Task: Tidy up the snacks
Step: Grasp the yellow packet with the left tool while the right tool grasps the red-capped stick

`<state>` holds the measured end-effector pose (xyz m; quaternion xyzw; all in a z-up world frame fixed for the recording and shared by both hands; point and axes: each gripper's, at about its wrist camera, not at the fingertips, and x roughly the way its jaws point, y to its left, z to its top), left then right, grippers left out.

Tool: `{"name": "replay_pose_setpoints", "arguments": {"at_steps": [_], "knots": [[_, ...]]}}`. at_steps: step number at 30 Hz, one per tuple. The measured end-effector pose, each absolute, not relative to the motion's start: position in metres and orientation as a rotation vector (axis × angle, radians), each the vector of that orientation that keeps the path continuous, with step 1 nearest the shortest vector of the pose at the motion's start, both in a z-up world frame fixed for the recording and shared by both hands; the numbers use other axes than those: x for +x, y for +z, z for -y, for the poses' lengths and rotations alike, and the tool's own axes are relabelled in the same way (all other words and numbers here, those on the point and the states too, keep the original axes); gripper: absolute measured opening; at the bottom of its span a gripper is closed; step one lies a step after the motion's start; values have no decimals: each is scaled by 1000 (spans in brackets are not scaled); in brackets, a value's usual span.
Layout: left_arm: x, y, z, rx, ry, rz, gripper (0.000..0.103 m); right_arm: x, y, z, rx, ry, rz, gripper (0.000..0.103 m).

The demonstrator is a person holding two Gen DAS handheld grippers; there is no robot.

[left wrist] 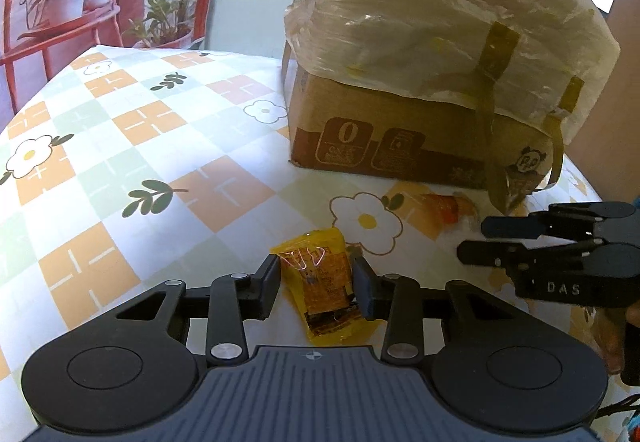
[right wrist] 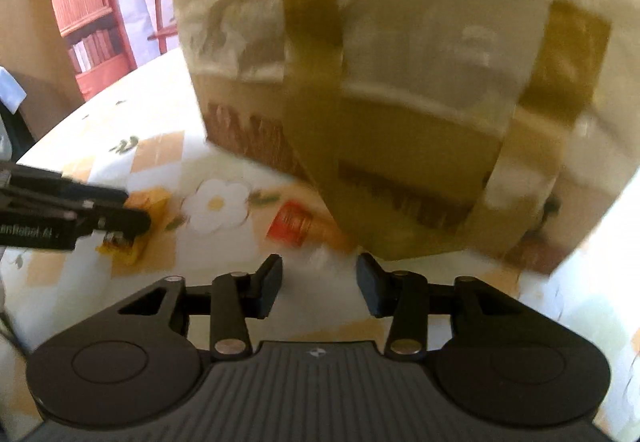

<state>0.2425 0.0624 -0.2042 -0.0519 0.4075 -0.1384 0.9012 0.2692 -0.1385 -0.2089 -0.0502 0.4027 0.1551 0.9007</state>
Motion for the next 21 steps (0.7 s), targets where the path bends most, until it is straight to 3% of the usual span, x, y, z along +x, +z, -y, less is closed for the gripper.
{"name": "replay_pose_setpoints", "arguments": {"at_steps": [16,21], "knots": [[242,-206,-64,-120,-287,-842,41,294,-206,123,-353,365,-772,44],[242,-206,-63,-120,-285,-841,41,303,-209,126,-323,405,-787,51]]}}
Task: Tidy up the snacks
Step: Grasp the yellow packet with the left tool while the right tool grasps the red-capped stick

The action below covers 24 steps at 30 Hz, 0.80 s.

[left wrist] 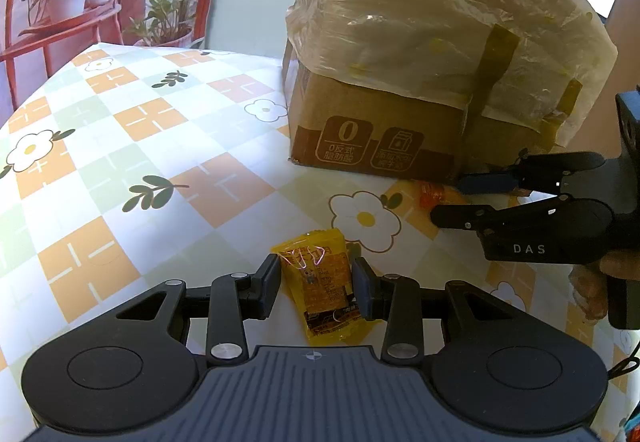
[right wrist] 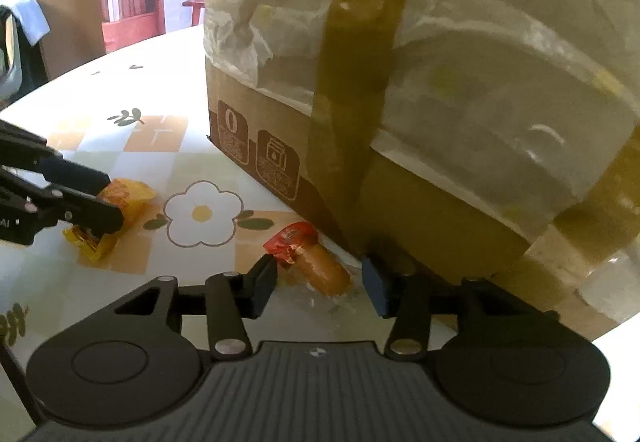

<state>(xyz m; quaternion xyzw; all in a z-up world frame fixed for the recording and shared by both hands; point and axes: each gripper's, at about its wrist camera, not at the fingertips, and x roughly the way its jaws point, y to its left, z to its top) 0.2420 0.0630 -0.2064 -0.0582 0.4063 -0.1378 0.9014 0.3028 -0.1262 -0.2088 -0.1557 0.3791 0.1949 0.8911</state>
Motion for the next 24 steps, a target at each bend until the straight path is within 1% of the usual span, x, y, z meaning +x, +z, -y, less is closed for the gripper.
{"name": "replay_pose_setpoints", "arguments": {"at_steps": [4,5,8,11,18,23,24], "knots": [[241,-206,-63,-123,-283,-837,41,301,-211,131,-240,386,-798,49],[241,-206,-63,-124,-283,-837,41,299,-211,131,-225,378,-796,47],[240,-206,-65,-131,-288,-839,40,290,-209,130,-183,357,-798,44],[236,-206,-65,-138,-297,-841,39,275,-206,126,-168,339,-786,32],[222,-207,-61,-132,-332,-840,37,242,-204,122,-115,292,-809,33],[216,-206,-60,-138,-340,-841,36,241,-202,113,-153,307,-811,33],[215,-205,-61,-138,-340,-841,36,243,-201,111,-165,313,-811,34]]}}
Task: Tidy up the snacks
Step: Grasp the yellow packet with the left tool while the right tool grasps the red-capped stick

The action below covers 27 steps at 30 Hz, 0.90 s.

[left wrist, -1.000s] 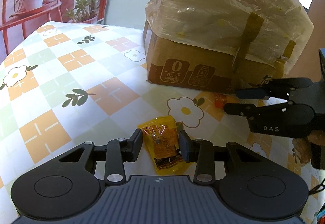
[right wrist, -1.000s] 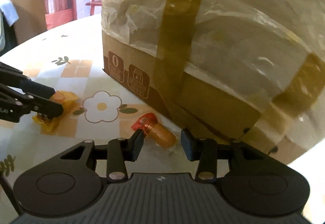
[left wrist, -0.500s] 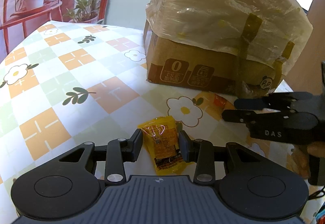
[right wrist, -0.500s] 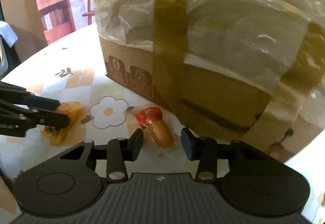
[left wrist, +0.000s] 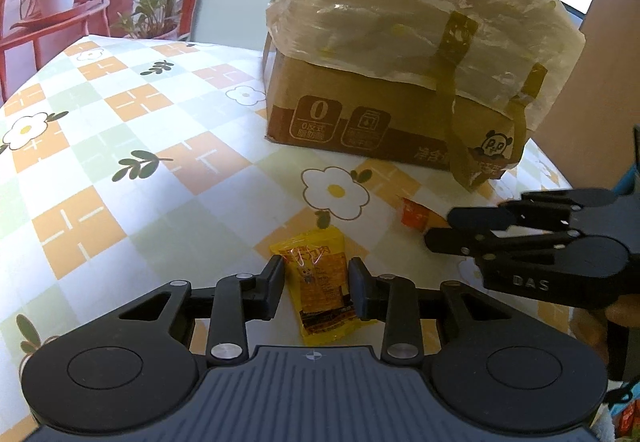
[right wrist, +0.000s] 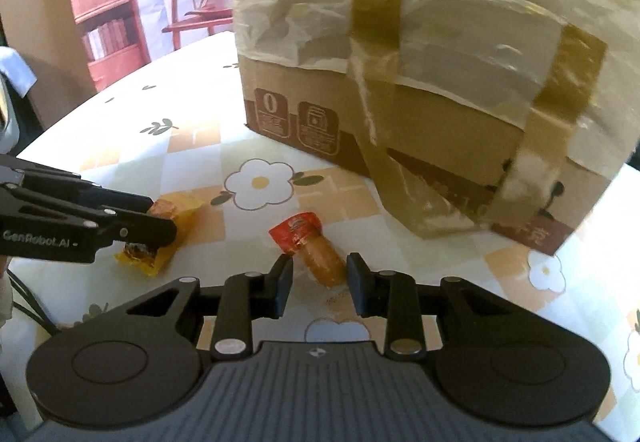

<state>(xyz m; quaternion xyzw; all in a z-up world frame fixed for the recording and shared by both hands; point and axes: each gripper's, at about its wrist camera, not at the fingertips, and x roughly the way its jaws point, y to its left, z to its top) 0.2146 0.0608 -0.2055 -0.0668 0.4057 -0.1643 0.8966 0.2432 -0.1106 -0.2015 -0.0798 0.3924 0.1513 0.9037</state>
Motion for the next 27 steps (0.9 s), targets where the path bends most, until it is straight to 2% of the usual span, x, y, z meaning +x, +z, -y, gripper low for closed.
{"name": "replay_pose_setpoints", "arguments": {"at_steps": [6,11,20,27], "knots": [[212,-203,-63,-144,-336,-834,36,254,-205,97,-252,348,-800,36],[211,-201,-64,-147,-342,-828,36,259,-206,98,-239,336,-808,42],[211,-195,-70,-166,-330,-816,36,269,-207,85,-307,399,-799,42],[213,-186,-77,-186,-322,-804,36,261,-209,95,-210,358,-791,35]]}}
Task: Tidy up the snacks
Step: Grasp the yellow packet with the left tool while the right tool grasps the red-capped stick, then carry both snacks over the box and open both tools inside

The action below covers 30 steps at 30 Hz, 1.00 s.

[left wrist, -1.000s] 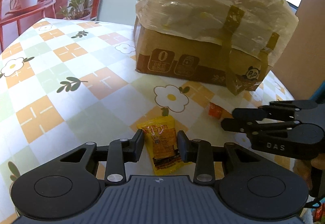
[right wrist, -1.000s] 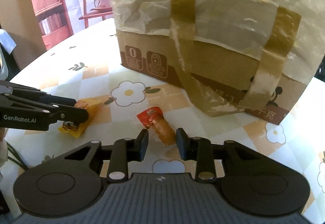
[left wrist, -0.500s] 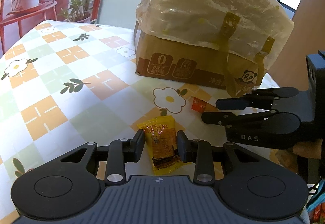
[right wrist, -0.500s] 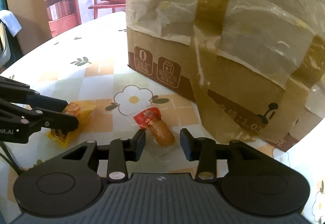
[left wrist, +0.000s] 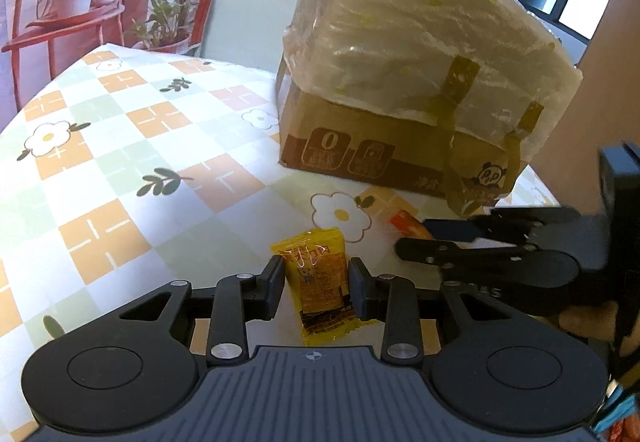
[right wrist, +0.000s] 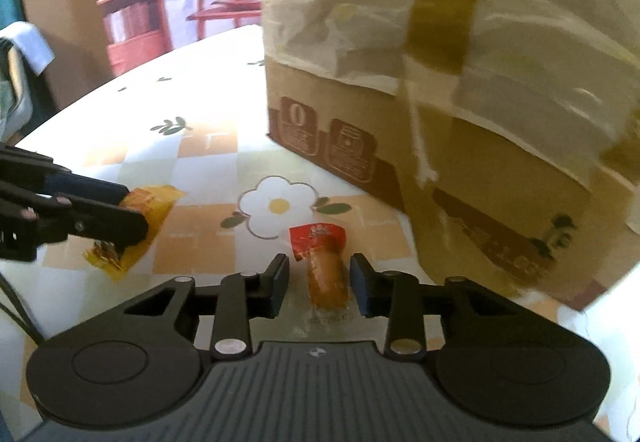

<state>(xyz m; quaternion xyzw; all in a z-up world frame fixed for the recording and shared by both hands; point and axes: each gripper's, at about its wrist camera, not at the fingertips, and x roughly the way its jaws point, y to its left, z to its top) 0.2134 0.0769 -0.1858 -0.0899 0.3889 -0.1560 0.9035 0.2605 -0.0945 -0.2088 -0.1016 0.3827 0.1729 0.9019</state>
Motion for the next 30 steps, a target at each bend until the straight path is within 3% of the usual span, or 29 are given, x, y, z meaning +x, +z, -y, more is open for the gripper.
{"name": "replay_pose_setpoints", "arguments": {"at_steps": [15,30], "knots": [[236,-86,-53,-169,-420,-560,36,209,-107,137,1,292,-475,35],[318,-16,28,-85,-444,-401,36,258,-27,185,-6,136,-302,35]]}}
